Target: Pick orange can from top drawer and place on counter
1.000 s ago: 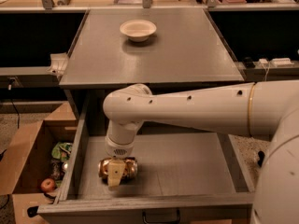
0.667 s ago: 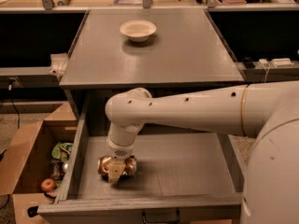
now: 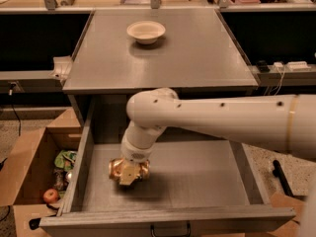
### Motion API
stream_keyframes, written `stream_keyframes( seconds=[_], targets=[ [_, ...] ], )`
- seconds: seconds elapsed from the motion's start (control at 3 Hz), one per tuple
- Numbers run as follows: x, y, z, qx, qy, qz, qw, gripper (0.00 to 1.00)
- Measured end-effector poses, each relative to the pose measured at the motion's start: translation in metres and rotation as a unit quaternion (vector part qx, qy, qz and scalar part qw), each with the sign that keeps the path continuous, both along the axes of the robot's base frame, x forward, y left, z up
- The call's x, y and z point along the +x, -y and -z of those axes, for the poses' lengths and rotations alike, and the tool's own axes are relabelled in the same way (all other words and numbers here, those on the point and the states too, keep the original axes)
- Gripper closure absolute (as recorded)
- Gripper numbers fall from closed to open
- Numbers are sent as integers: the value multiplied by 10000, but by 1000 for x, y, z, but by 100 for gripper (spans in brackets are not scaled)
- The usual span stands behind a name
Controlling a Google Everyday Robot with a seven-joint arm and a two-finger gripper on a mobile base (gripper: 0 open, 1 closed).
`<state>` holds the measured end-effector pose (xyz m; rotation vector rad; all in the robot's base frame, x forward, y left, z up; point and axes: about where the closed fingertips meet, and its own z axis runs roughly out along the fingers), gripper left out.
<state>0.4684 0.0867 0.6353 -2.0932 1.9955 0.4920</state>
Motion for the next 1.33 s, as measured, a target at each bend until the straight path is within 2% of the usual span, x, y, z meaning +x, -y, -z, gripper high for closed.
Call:
stream_keyframes(
  seconds=[0.33,0.67,1.0,1.33],
  targets=[
    [15,26,-78,849,634,262,9940,100],
    [38,95,-146,1333,1273,647,9807,100],
    [38,94,-146,1333,1272,646,9808,100],
    [58,102,-174,1459,1454,981,9736,100]
  ],
)
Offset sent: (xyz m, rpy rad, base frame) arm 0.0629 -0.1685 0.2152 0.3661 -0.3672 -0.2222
